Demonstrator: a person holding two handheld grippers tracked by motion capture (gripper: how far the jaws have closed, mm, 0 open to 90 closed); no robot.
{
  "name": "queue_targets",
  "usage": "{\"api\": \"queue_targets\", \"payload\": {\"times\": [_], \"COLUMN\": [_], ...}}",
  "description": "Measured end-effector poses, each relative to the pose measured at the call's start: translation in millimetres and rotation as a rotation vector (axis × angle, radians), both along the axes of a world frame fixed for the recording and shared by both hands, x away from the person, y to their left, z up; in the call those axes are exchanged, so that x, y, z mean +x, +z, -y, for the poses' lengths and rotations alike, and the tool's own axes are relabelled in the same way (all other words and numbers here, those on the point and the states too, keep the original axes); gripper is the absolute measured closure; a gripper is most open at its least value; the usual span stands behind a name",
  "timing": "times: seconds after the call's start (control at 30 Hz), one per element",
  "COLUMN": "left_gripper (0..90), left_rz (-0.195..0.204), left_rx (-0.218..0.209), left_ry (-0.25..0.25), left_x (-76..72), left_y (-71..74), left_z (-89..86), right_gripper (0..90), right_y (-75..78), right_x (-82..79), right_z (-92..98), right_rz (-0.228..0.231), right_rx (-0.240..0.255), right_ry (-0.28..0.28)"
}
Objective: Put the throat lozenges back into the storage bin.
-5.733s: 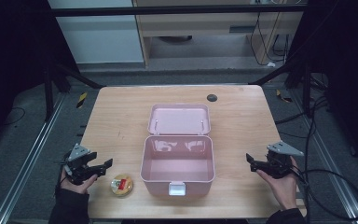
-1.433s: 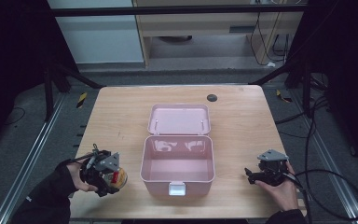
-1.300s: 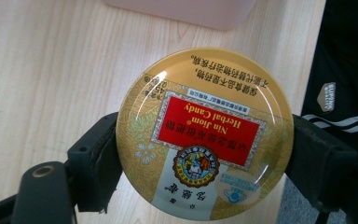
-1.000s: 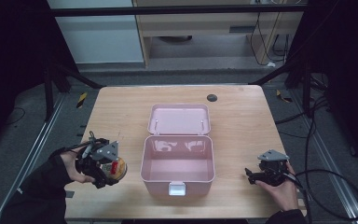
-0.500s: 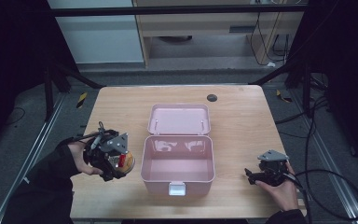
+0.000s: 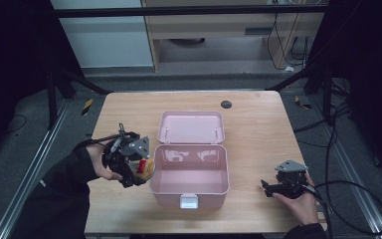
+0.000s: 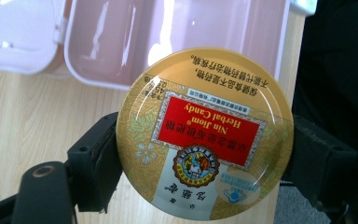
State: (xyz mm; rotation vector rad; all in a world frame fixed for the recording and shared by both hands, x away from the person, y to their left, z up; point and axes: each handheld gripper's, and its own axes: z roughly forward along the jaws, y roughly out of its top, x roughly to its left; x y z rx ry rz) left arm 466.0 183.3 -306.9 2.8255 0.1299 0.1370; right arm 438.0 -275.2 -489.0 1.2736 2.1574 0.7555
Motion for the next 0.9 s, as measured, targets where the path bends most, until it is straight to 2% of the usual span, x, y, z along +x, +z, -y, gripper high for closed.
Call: {"api": "queue_targets", "payload": {"times": [0.47, 0.9], "left_gripper": [19.5, 19.5], "left_rz": [0.008, -0.007], "left_rx": [-0.012, 0.005], "left_ry": [-0.024, -0.058], "left_x": [9.4, 17.0], "left_y": [-5.7, -21.4], "left_z": [26.4, 50.3], "right_gripper": [4.0, 3.7], "right_y": [-0.6, -2.6], "right_x": [0.1, 0.5], "right_z": [0.8, -0.4], "right_rz": [0.0, -0.007], "right_rx": [0.002, -0.008], "right_ry": [-0.001, 0.007]}}
